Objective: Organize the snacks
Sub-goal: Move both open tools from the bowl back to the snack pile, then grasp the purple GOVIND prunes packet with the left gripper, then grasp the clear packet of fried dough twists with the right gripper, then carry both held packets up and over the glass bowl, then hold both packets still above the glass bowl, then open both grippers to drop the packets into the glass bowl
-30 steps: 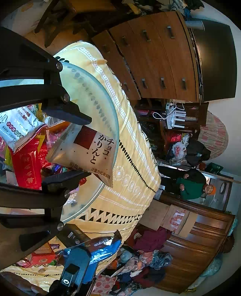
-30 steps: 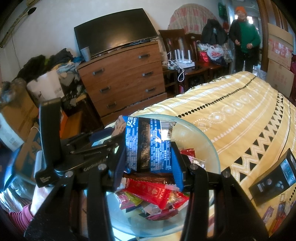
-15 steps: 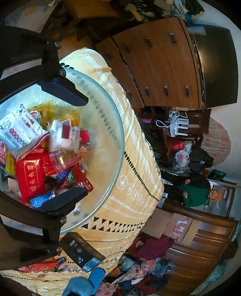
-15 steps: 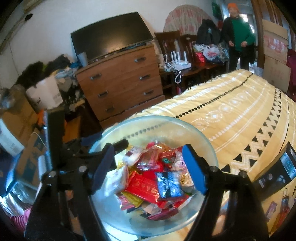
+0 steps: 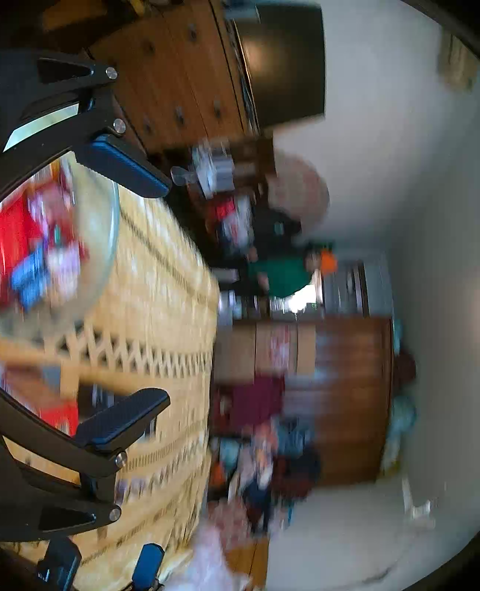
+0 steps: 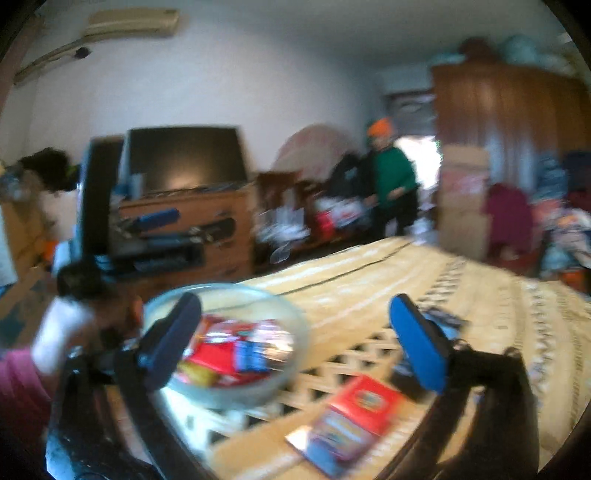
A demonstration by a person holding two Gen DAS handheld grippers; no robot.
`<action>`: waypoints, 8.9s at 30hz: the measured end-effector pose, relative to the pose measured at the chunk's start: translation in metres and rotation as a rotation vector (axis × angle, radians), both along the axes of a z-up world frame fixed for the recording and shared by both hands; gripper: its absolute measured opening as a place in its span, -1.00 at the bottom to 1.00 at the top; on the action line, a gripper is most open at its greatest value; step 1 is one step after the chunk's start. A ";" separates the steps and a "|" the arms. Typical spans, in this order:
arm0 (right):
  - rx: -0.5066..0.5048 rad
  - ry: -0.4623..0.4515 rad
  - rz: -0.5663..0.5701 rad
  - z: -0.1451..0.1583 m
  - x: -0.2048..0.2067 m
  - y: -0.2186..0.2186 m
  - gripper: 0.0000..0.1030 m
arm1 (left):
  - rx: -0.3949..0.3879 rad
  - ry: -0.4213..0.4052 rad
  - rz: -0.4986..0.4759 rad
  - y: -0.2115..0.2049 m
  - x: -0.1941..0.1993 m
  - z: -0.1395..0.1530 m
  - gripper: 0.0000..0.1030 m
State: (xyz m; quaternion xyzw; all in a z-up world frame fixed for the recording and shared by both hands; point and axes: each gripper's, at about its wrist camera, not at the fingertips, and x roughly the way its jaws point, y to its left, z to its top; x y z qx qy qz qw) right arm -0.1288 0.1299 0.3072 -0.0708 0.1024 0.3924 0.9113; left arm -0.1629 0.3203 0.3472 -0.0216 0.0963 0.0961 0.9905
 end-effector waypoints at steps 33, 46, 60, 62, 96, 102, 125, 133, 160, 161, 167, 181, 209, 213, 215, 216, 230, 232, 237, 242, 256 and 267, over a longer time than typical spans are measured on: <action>-0.028 0.713 -0.513 -0.232 0.046 -0.343 0.87 | -0.332 0.718 -0.294 -0.271 0.298 -0.300 0.78; -0.058 0.659 -0.525 -0.213 0.121 -0.374 0.86 | -0.224 0.788 -0.324 -0.269 0.312 -0.315 -0.24; -0.623 0.650 -0.294 -0.230 0.319 -0.384 0.63 | -0.293 0.855 -0.610 -0.304 0.243 -0.301 -0.21; -0.736 0.670 -0.240 -0.247 0.339 -0.378 0.63 | -0.305 0.865 -0.631 -0.306 0.240 -0.302 -0.20; -0.275 0.867 -0.339 -0.260 0.093 -0.272 0.13 | -0.191 0.840 -0.589 -0.269 0.113 -0.315 0.33; -0.343 0.831 -0.302 -0.260 0.092 -0.265 0.18 | -0.169 0.809 -0.531 -0.269 0.104 -0.320 0.34; -0.172 0.599 -0.372 -0.162 0.088 -0.247 -0.29 | -0.100 0.517 -0.527 -0.251 0.071 -0.181 -0.07; -0.088 0.458 -0.287 -0.083 0.112 -0.188 -0.29 | -0.125 0.364 -0.339 -0.163 0.068 -0.107 -0.07; -0.148 0.420 0.254 0.000 0.137 0.163 -0.29 | -0.302 0.317 0.278 0.176 0.006 -0.094 -0.07; -0.159 0.426 0.262 -0.003 0.135 0.170 -0.29 | -0.298 0.323 0.283 0.177 0.007 -0.097 -0.07; -0.211 0.442 0.294 -0.013 0.127 0.199 -0.29 | -0.304 0.333 0.293 0.178 0.007 -0.104 -0.07; -0.225 0.436 0.304 -0.011 0.124 0.207 -0.29 | -0.302 0.333 0.292 0.175 0.009 -0.105 -0.07; -0.233 0.447 0.301 -0.027 0.124 0.211 -0.28 | -0.299 0.340 0.290 0.175 0.013 -0.109 -0.07; -0.233 0.448 0.299 -0.026 0.125 0.212 -0.28 | -0.299 0.341 0.290 0.175 0.013 -0.110 -0.07; -0.233 0.449 0.300 -0.026 0.125 0.212 -0.28 | -0.300 0.341 0.290 0.175 0.013 -0.110 -0.07; -0.233 0.449 0.299 -0.026 0.125 0.212 -0.28 | -0.299 0.340 0.291 0.175 0.013 -0.110 -0.07; -0.243 0.458 0.297 -0.032 0.125 0.217 -0.29 | -0.301 0.347 0.291 0.177 0.014 -0.112 -0.07; -0.252 0.463 0.295 -0.034 0.125 0.218 -0.28 | -0.306 0.351 0.290 0.178 0.014 -0.117 -0.07; -0.254 0.470 0.290 -0.033 0.127 0.221 -0.28 | -0.308 0.365 0.289 0.179 0.015 -0.121 -0.07; -0.267 0.473 0.286 -0.035 0.128 0.224 -0.29 | -0.315 0.390 0.286 0.182 0.016 -0.124 -0.06; -0.361 0.533 0.269 -0.060 0.134 0.244 -0.29 | -0.321 0.528 0.270 0.187 0.027 -0.142 -0.06; -0.447 0.592 0.271 -0.099 0.128 0.259 -0.28 | -0.321 0.586 0.279 0.190 0.025 -0.156 -0.02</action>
